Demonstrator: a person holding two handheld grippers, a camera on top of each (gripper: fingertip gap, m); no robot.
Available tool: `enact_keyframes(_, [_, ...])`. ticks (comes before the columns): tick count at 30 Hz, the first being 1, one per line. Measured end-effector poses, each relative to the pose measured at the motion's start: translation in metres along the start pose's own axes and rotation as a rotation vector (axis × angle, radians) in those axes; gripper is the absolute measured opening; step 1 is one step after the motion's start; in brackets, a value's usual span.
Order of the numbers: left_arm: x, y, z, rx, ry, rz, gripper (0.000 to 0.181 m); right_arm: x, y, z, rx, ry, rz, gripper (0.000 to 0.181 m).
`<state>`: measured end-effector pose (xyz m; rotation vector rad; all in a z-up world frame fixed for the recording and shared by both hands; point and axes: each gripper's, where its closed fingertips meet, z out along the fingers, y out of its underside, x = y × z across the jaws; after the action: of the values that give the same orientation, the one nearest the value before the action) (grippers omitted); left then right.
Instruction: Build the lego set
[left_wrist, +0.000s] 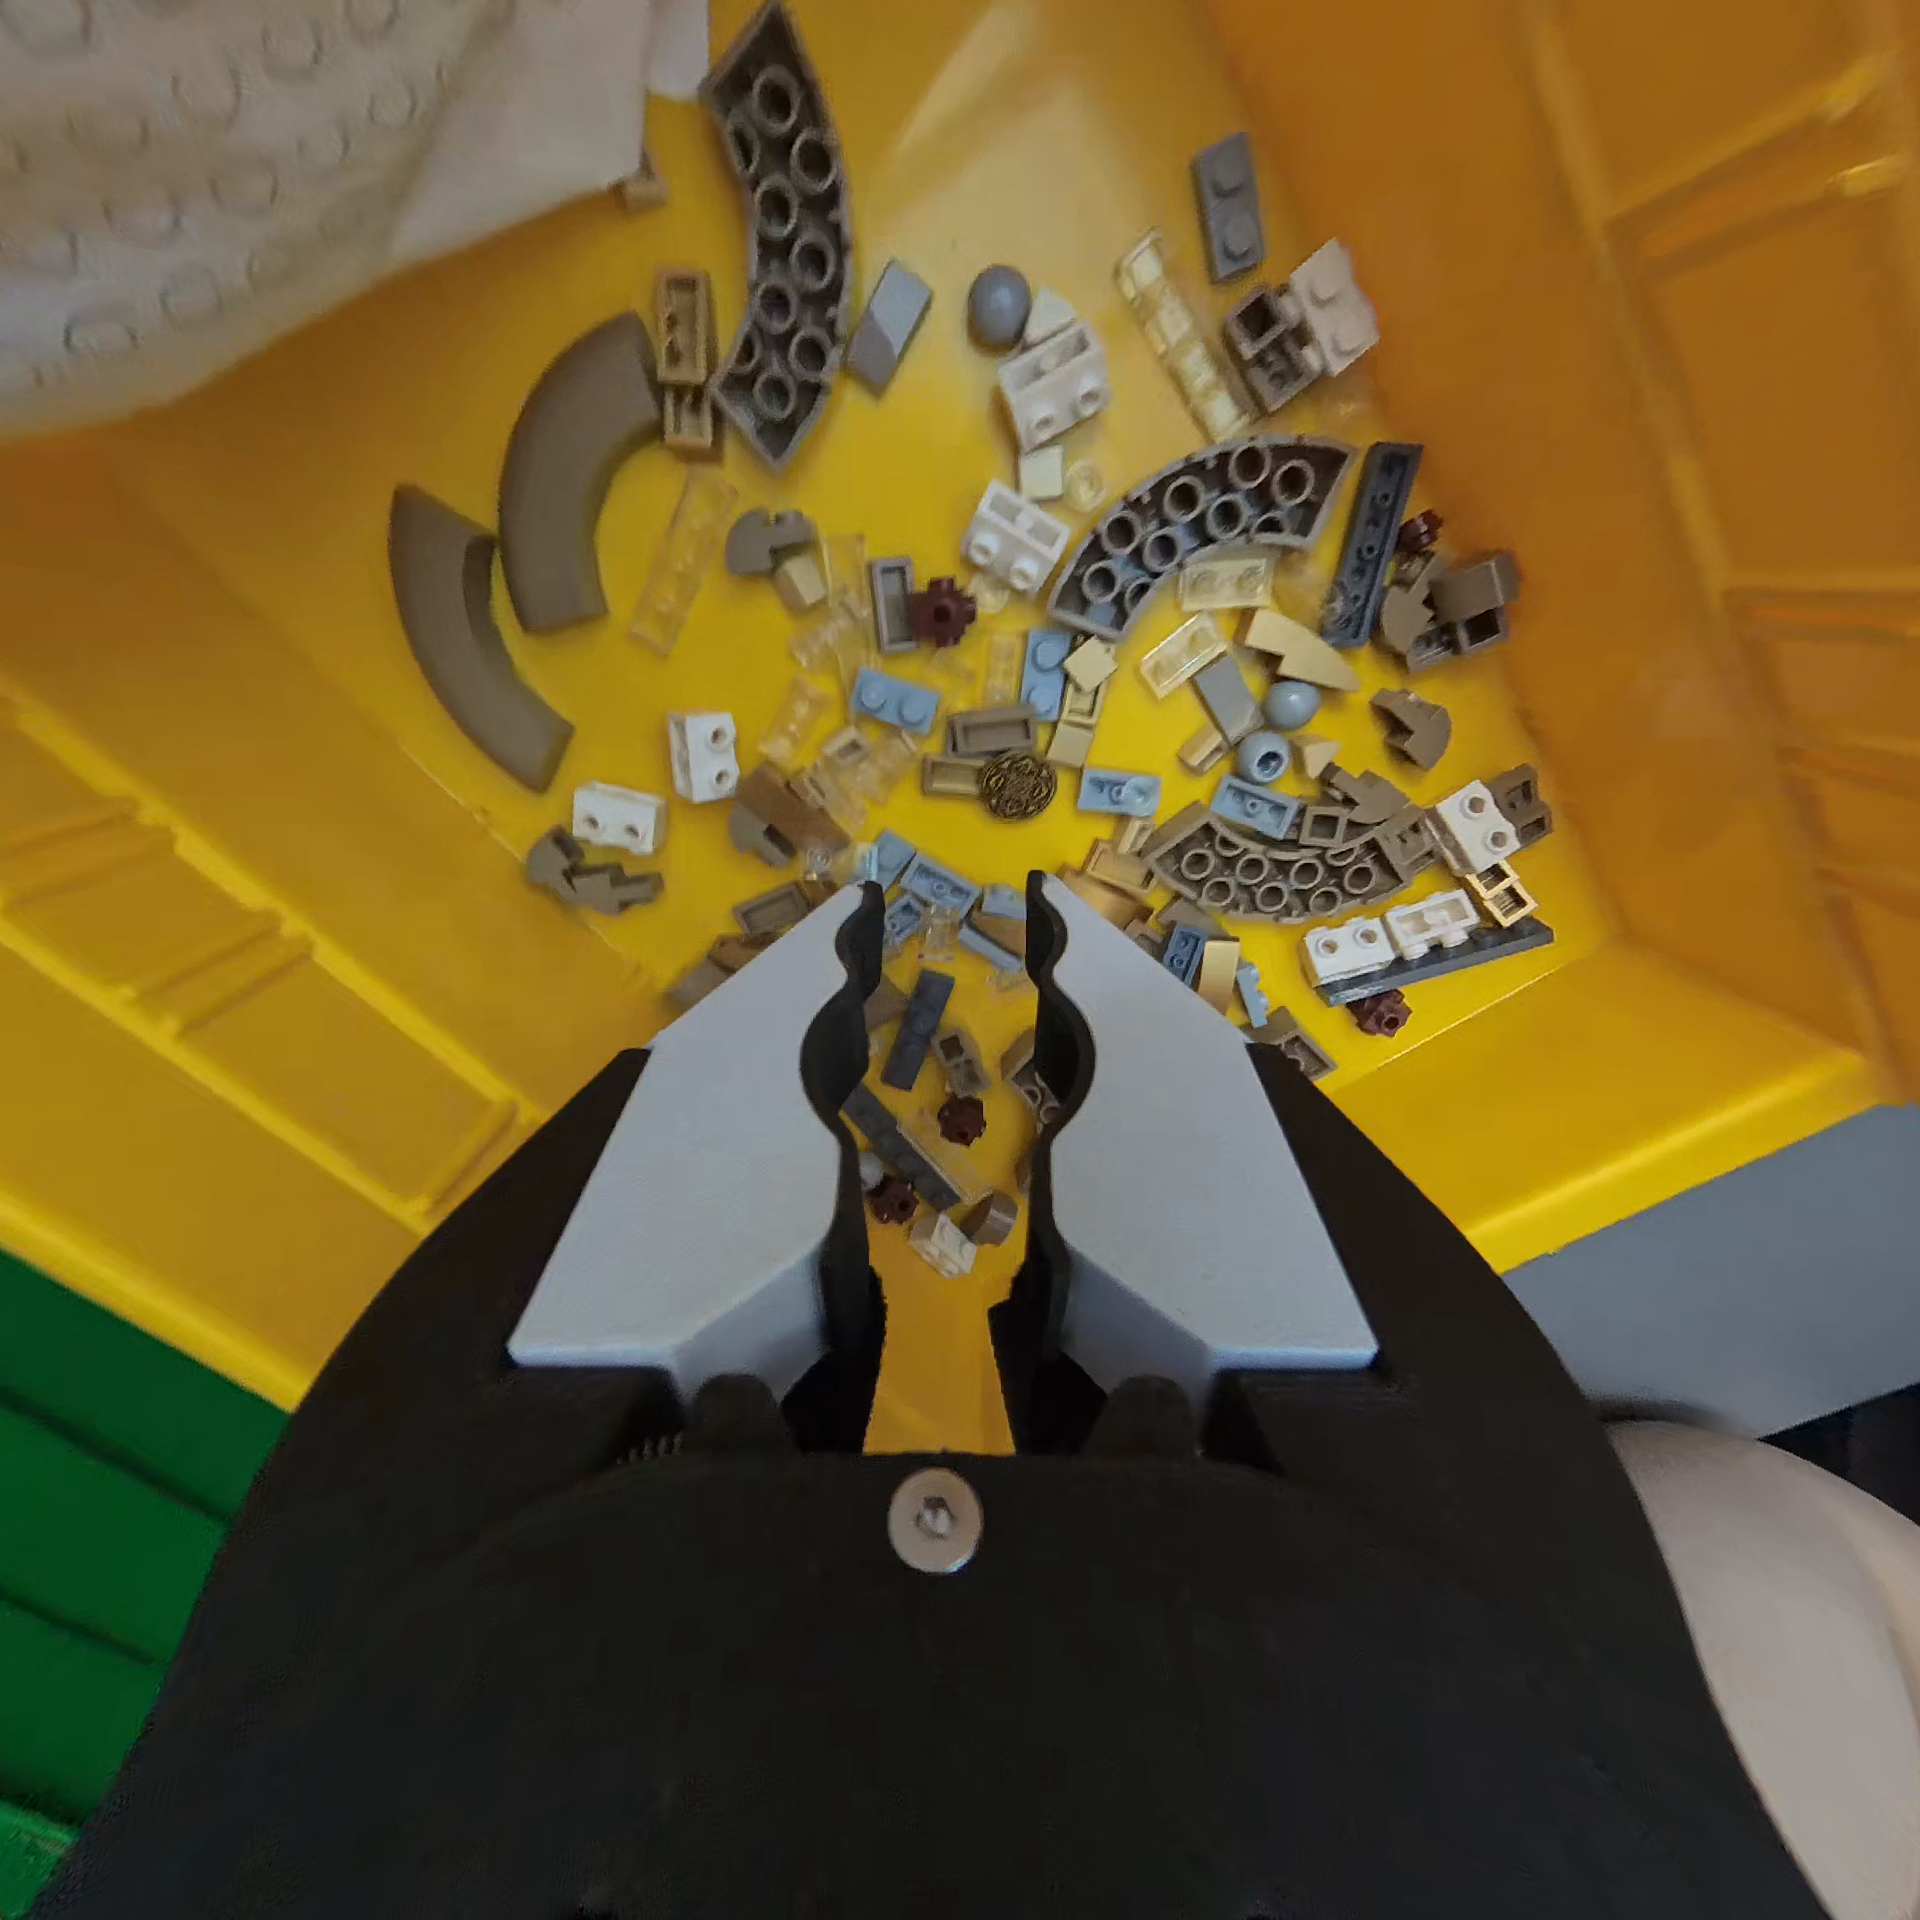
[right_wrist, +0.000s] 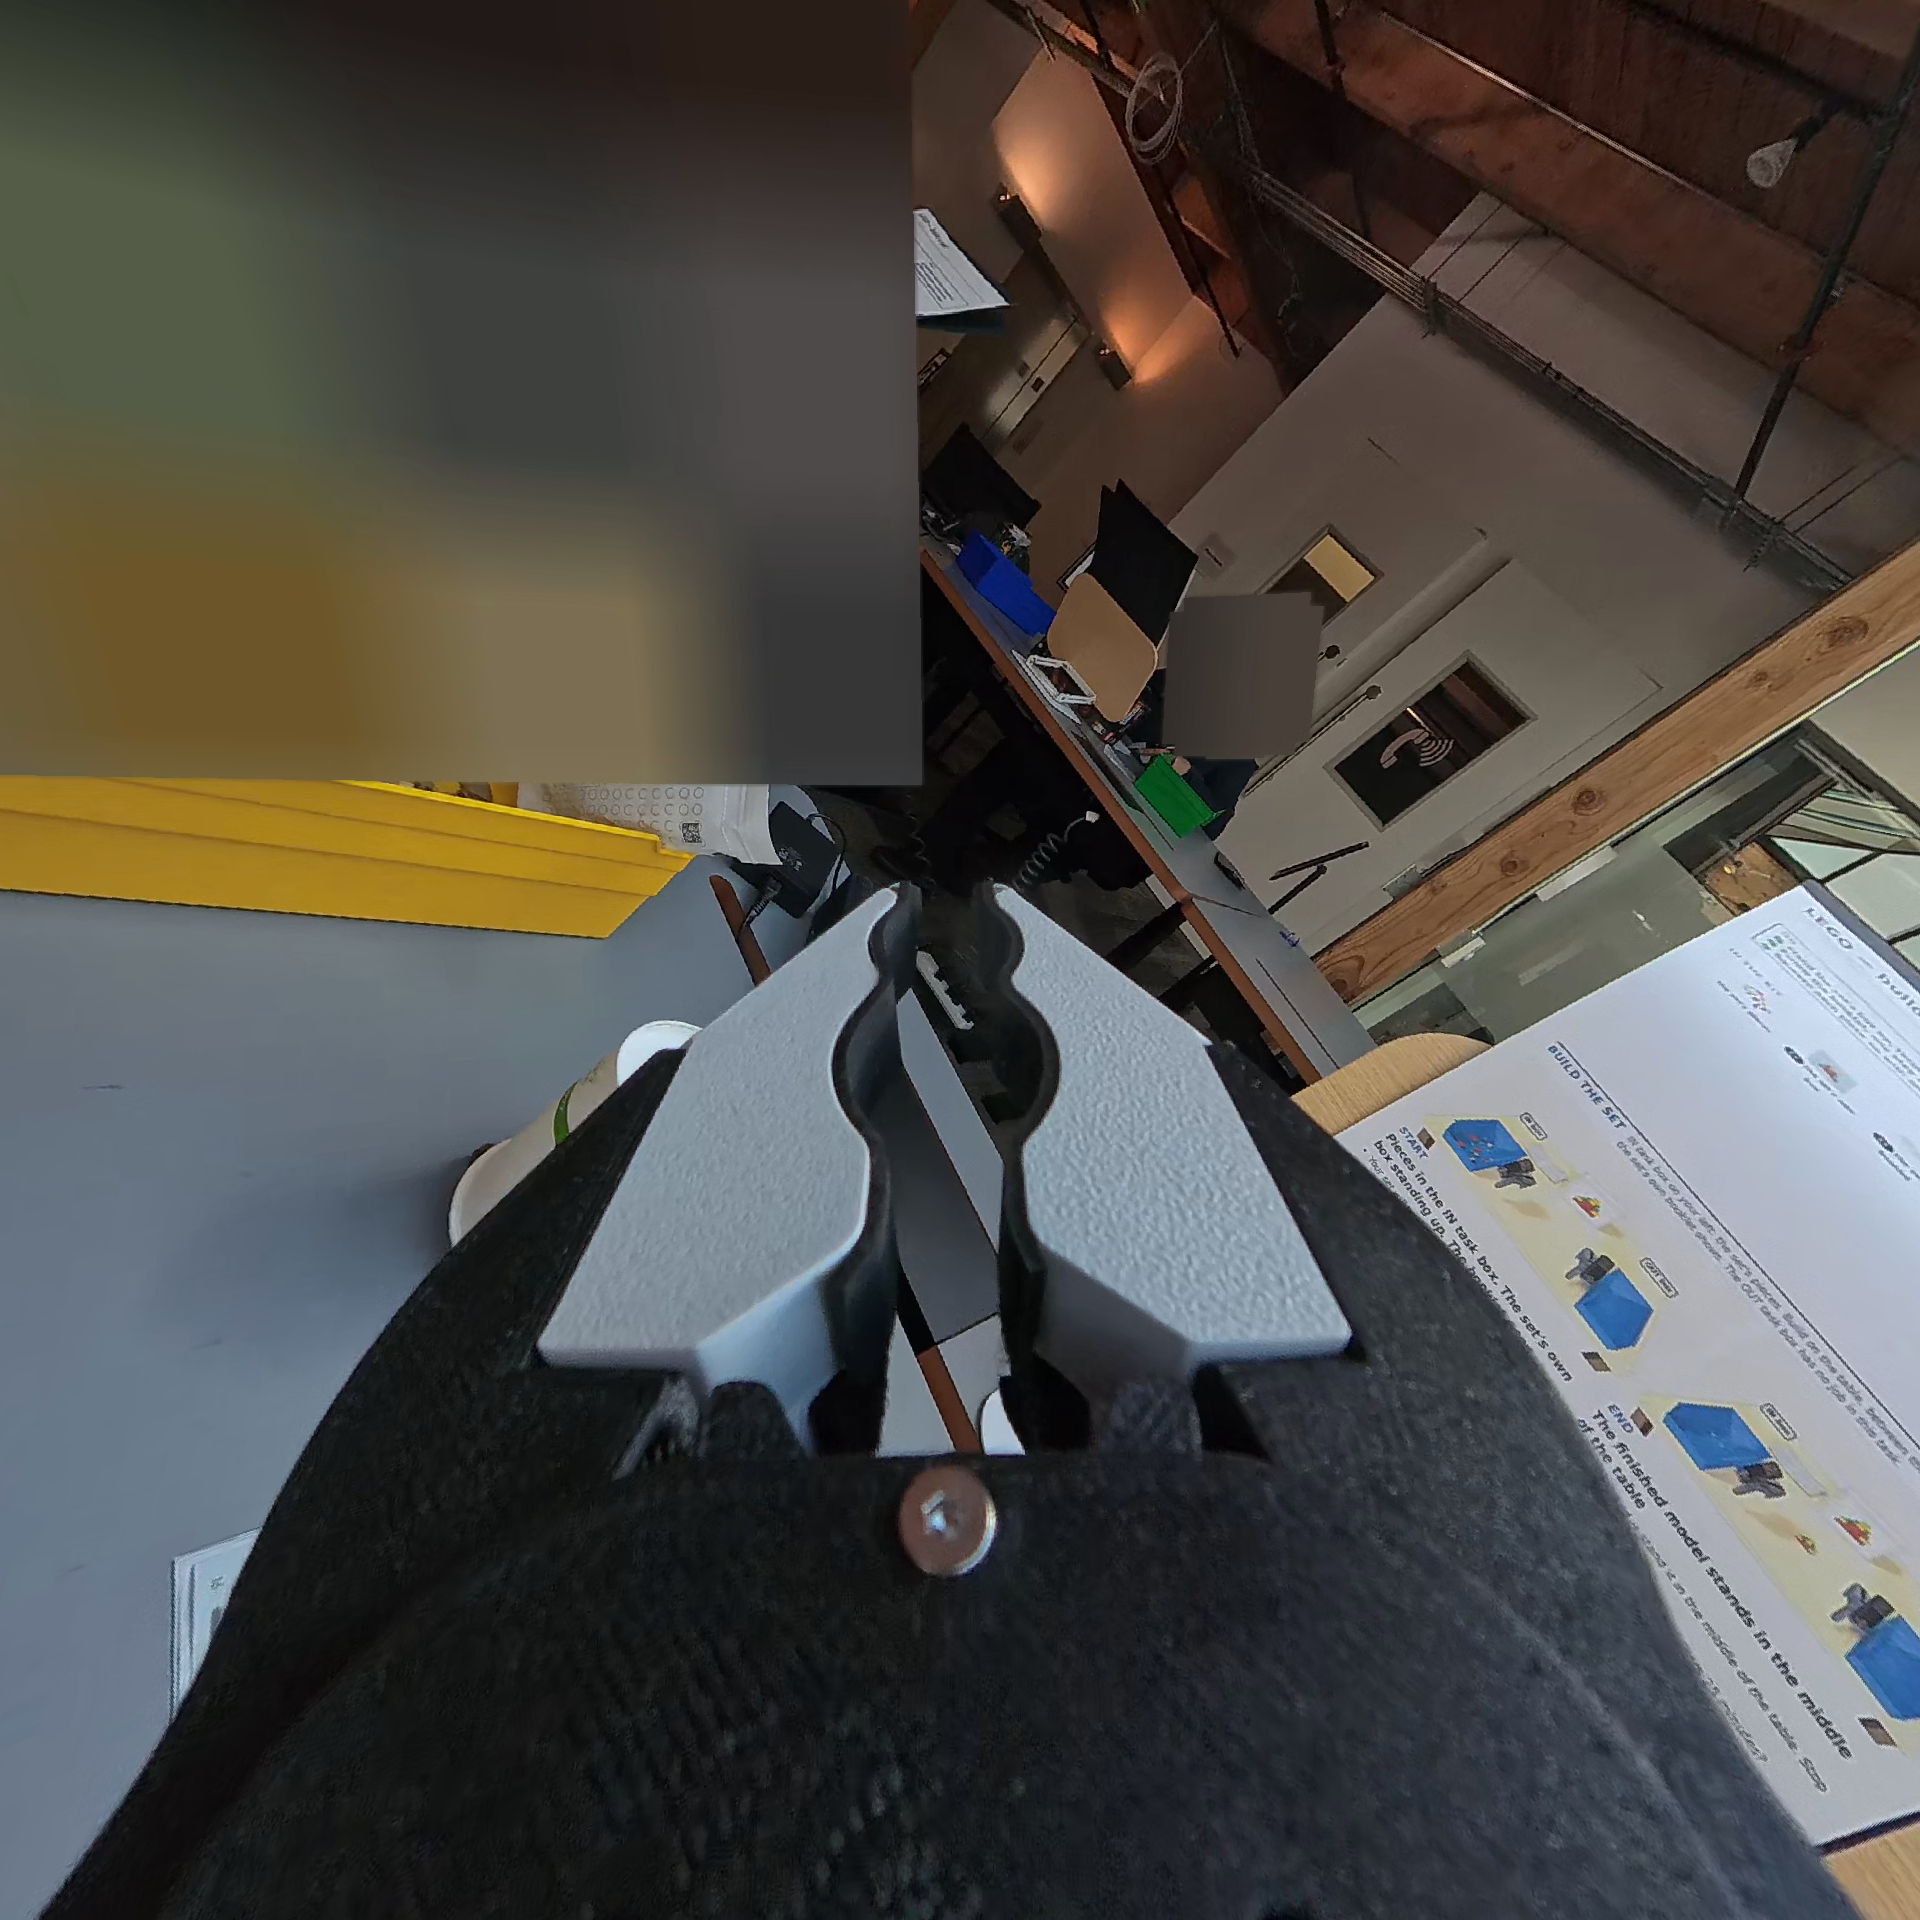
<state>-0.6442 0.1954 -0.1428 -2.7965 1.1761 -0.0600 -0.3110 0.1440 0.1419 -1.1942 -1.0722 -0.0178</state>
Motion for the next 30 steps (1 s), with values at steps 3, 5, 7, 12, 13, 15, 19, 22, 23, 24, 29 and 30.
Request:
enact_keyframes(3, [0.012,-0.014,0.006,0.025,0.020,0.087,0.028,0.000,0.001,0.000,-0.004,0.002,-0.007,0.010])
enact_keyframes(5, [0.014,-0.016,0.010,0.006,0.018,0.095,0.033,0.001,0.001,-0.001,-0.001,0.001,-0.003,0.009])
enact_keyframes(7, [0.009,-0.016,0.014,-0.010,-0.006,0.099,0.032,0.001,0.001,-0.001,-0.002,0.002,-0.003,0.009])
enact_keyframes(12, [0.005,-0.008,0.021,-0.056,-0.017,0.111,0.016,0.003,0.002,-0.002,-0.002,0.005,-0.002,0.010])
enact_keyframes(13, [0.005,-0.005,0.022,-0.071,-0.021,0.113,0.012,0.003,0.002,-0.002,0.000,0.005,-0.001,0.009])
enact_keyframes(15, [0.005,-0.002,0.023,-0.083,-0.018,0.115,0.007,0.003,0.002,-0.002,0.000,0.004,0.001,0.009])
enact_keyframes(19, [0.009,0.009,0.022,-0.131,0.001,0.113,0.000,0.003,0.005,-0.001,-0.007,0.001,0.001,0.009])
enact_keyframes(22, [0.019,0.018,0.021,-0.152,0.062,0.098,0.000,0.002,0.004,0.000,-0.005,-0.001,0.003,0.009])
enact_keyframes(23, [0.022,0.022,0.021,-0.167,0.083,0.086,0.000,0.002,0.004,0.000,-0.004,-0.002,0.004,0.009])
enact_keyframes(24, [0.023,0.026,0.020,-0.182,0.090,0.076,0.000,0.001,0.004,0.001,-0.005,-0.004,0.004,0.009])
enact_keyframes(29, [0.017,0.034,0.015,-0.187,0.083,0.024,0.004,-0.005,0.005,0.005,-0.018,-0.018,-0.011,0.009])
enact_keyframes(30, [0.016,0.033,0.013,-0.174,0.075,0.017,0.007,-0.006,0.004,0.005,-0.019,-0.020,-0.016,0.009])
